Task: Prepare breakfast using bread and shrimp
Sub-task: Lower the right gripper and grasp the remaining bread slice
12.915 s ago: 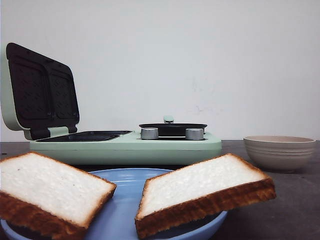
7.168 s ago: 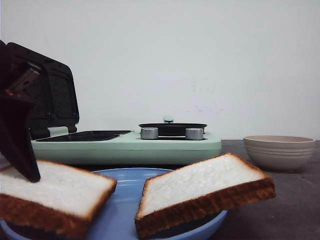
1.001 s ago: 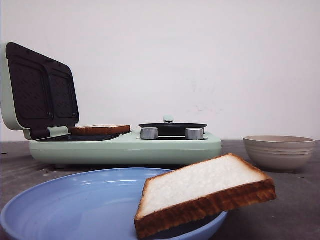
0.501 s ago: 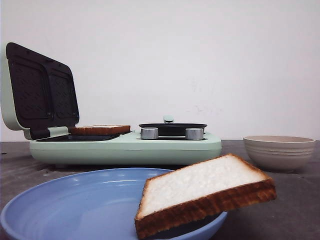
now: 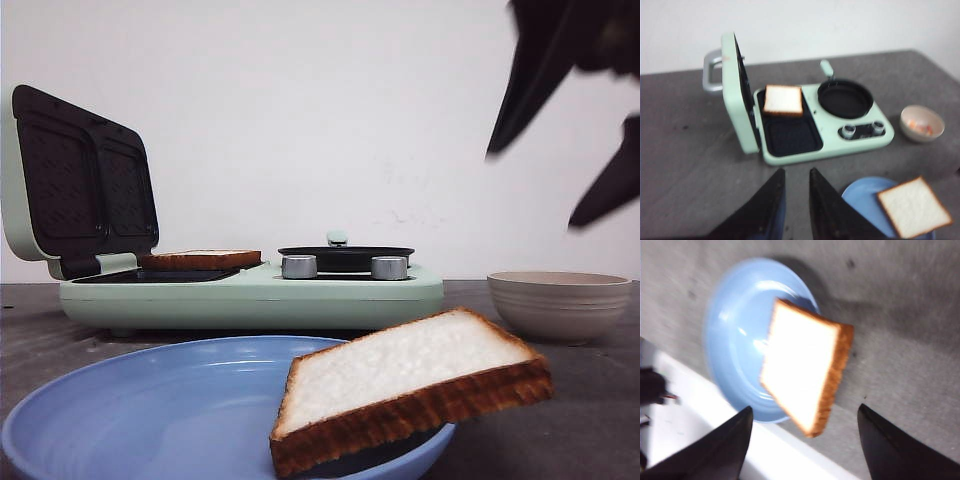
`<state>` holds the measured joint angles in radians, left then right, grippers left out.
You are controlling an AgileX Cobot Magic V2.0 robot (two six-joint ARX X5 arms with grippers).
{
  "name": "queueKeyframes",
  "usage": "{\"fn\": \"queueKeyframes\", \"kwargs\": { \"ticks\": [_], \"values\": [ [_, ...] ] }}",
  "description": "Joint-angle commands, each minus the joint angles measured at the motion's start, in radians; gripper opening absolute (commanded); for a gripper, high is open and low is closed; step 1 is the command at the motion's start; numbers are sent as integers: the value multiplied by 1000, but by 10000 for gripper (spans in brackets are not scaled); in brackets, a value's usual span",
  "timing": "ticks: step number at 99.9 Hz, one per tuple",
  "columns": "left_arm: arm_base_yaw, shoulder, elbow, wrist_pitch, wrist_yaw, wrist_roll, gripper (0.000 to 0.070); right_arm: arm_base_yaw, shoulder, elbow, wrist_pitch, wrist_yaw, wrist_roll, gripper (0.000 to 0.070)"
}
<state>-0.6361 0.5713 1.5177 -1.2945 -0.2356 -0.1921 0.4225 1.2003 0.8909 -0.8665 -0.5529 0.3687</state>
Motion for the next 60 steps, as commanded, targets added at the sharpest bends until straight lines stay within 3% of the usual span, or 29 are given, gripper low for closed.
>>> {"fn": "queueKeyframes", "kwargs": {
  "ticks": [1,24,46,60],
  "values": [
    [-6,2,19,16,10,-7,0,40,57,13,17,34,-16,413],
    [-6,2,19,32,17,8,0,139,212,12,108,56,14,414],
    [-6,2,19,34,39,20,0,166,270,12,156,145,44,416],
    [-6,2,19,35,39,26,0,166,271,12,200,159,63,416]
  ]
}}
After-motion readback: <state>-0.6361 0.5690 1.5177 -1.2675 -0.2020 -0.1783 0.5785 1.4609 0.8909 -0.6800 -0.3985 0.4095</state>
